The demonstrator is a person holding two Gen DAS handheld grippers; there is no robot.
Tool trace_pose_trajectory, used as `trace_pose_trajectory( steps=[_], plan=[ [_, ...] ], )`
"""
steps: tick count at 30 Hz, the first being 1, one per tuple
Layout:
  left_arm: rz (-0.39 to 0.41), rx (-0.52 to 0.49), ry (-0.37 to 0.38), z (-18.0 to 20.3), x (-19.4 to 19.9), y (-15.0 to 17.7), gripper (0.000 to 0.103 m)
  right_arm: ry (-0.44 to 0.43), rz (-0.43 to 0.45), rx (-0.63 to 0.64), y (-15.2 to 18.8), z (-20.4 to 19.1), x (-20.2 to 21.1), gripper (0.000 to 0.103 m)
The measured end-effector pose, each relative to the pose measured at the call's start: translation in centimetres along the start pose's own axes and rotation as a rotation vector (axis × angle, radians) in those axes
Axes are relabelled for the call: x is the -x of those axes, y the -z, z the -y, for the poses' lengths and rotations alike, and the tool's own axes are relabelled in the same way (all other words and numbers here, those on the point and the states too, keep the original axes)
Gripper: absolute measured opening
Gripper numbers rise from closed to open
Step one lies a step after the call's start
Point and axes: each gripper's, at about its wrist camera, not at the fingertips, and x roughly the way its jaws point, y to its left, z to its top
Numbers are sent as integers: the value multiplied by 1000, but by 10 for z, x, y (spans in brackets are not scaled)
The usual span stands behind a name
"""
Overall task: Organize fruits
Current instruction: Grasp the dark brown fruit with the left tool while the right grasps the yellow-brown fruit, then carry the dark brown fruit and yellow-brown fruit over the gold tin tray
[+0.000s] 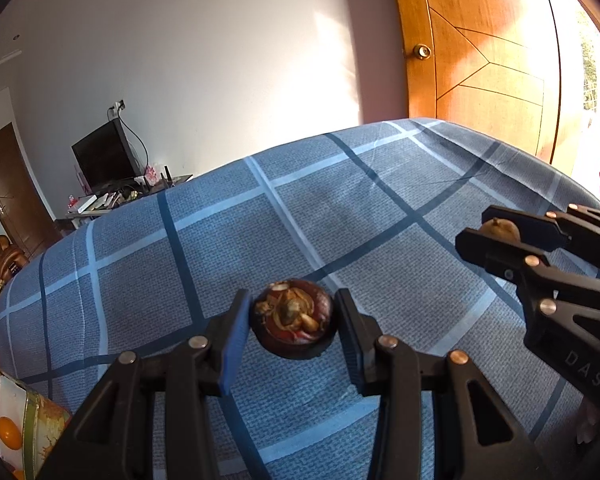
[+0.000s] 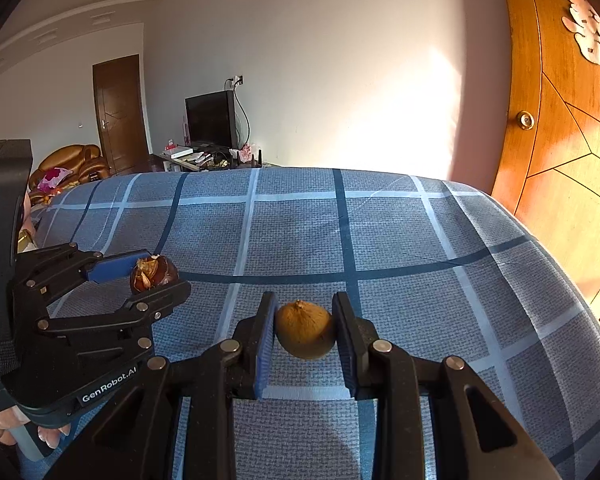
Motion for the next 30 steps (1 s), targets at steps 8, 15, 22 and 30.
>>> trace_pose_trajectory(
  steps=[8, 15, 22, 30],
  plan=[
    [44, 20, 6, -3, 13, 4, 44, 6, 54, 10, 0, -2, 10, 30],
    [77, 59, 16, -10, 22, 8, 44, 21, 110, 42, 1, -9, 21, 30],
    [79, 61, 18, -12, 28, 13, 44, 14, 142, 35, 5, -12, 31, 30],
    [81, 76, 15, -16, 36, 20, 44, 19, 179, 32, 9, -16, 42, 30]
  ],
)
